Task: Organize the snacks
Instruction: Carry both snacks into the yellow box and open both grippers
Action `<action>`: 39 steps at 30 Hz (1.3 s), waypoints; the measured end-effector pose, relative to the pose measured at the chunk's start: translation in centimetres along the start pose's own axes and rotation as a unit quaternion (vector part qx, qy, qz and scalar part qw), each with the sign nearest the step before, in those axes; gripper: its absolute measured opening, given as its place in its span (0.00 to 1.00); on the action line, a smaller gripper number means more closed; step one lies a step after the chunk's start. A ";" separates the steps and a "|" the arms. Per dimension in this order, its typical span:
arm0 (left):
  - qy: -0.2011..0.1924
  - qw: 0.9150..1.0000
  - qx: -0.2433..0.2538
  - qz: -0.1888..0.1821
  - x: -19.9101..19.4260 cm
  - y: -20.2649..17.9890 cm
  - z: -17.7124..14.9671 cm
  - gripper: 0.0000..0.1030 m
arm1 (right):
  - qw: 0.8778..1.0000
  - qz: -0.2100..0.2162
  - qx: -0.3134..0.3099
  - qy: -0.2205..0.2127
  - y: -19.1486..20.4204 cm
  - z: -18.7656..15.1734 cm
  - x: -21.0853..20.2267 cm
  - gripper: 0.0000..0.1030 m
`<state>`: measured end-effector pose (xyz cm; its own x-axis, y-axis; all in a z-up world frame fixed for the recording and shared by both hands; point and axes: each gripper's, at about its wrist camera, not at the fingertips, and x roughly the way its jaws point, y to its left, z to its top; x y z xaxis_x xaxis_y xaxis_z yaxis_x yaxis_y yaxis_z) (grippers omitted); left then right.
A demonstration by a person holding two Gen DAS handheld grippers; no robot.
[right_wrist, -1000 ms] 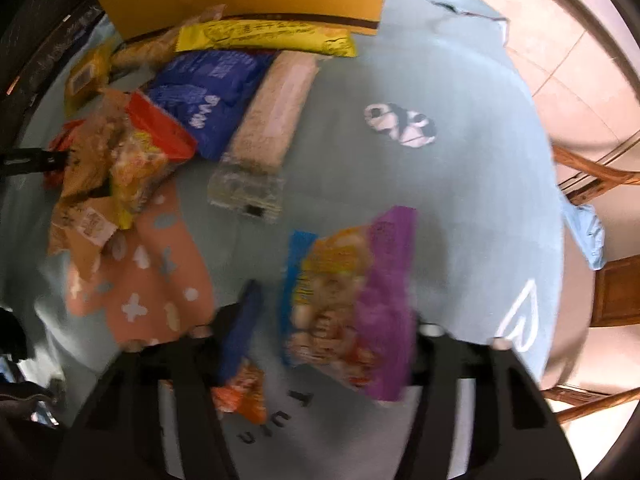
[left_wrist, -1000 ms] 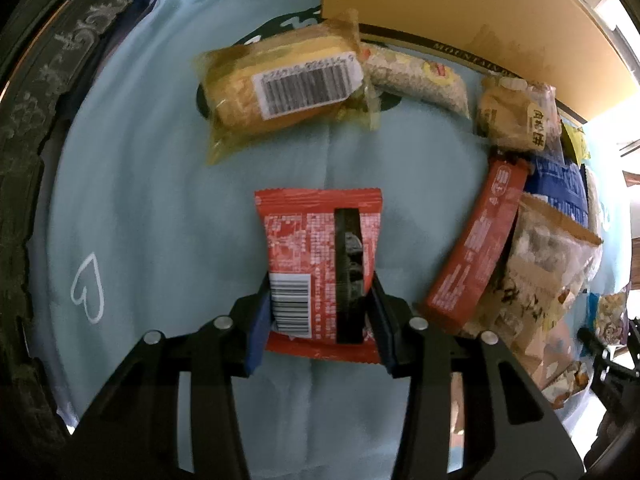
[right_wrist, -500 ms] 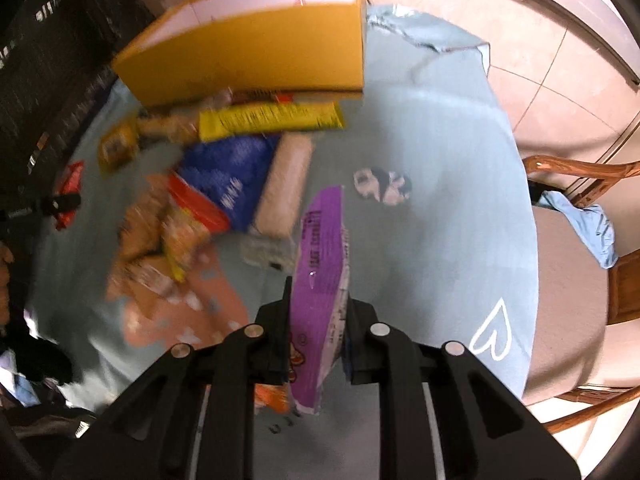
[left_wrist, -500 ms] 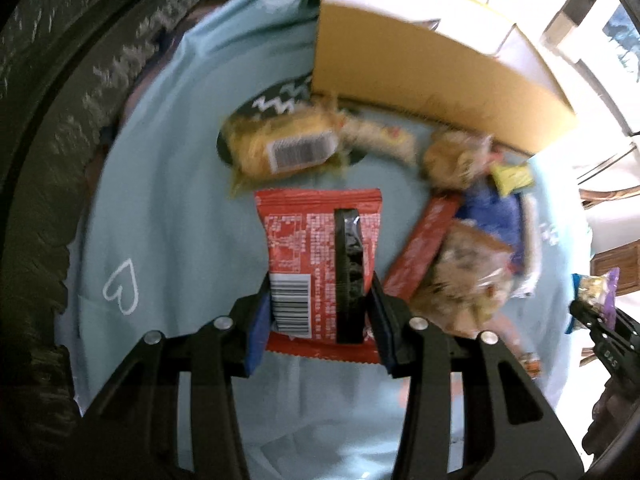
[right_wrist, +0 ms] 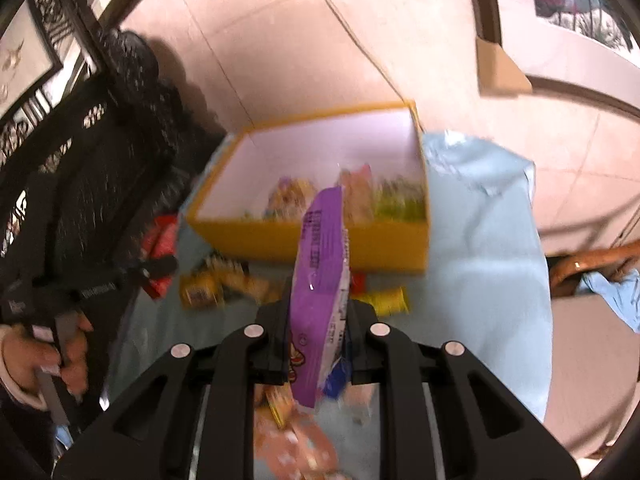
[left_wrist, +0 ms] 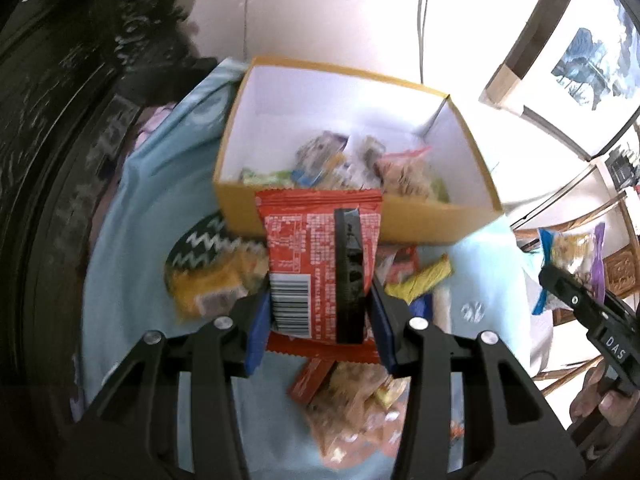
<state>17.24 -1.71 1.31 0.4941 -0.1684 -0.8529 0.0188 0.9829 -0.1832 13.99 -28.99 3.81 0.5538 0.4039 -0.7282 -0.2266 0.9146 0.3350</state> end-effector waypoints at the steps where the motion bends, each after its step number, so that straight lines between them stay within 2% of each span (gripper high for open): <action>1: 0.000 1.000 0.003 -0.002 0.3 -0.3 0.7 0.43 | 1.000 0.001 0.002 -0.003 -0.1 0.5 0.4 0.18; 7: 0.005 1.000 0.009 -0.001 2.7 -1.3 4.6 0.43 | 1.000 0.014 0.023 -0.012 -0.8 4.5 3.5 0.18; 12: 0.017 1.000 0.009 0.005 5.5 -1.3 7.0 0.43 | 0.999 0.014 0.041 0.001 -1.3 6.4 7.4 0.19; 18: 0.040 0.999 -0.002 0.008 9.1 -0.7 8.4 0.44 | 0.996 0.014 0.077 0.029 -2.4 7.7 12.2 0.23; 19: 0.039 0.999 -0.003 0.009 9.6 -0.7 8.6 0.47 | 0.996 0.013 0.085 0.035 -2.7 7.7 12.7 0.24; 20: 0.040 0.999 -0.004 0.008 9.8 -0.7 8.7 0.59 | 0.994 0.011 0.096 0.044 -3.0 7.6 13.4 0.29; 21: 0.043 0.999 -0.006 0.007 10.1 -0.8 8.9 0.71 | 0.993 -0.001 0.109 0.050 -3.3 7.5 13.9 0.47; 22: 0.041 0.999 -0.008 0.011 10.1 -0.8 8.9 0.90 | 0.991 -0.015 0.119 0.052 -3.6 7.4 14.0 0.60; 23: 0.030 0.999 -0.010 0.019 9.9 -0.9 9.0 0.93 | 0.990 -0.029 0.133 0.041 -4.0 7.2 13.8 0.60; 25: 0.010 1.000 -0.005 0.019 9.1 -1.1 8.9 0.93 | 0.989 -0.028 0.144 0.021 -4.6 6.6 13.0 0.61; 30: 0.000 1.000 -0.002 0.019 7.4 -0.9 7.6 0.93 | 0.989 -0.017 0.148 0.018 -5.0 4.6 10.6 0.61; 37: 0.004 1.000 -0.021 0.009 4.1 0.9 1.0 0.93 | 0.995 -0.034 0.094 -0.023 -3.5 -0.3 4.8 0.67; 39: 0.014 1.000 -0.019 0.008 3.8 1.1 -1.1 0.93 | 0.996 -0.039 0.081 -0.022 -2.8 -2.1 3.5 0.67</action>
<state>18.17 -1.32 -2.65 0.4696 -0.1548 -0.8692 -0.0223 0.9821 -0.1869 14.89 -30.10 -0.96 0.5994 0.3276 -0.7303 -0.0513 0.9262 0.3735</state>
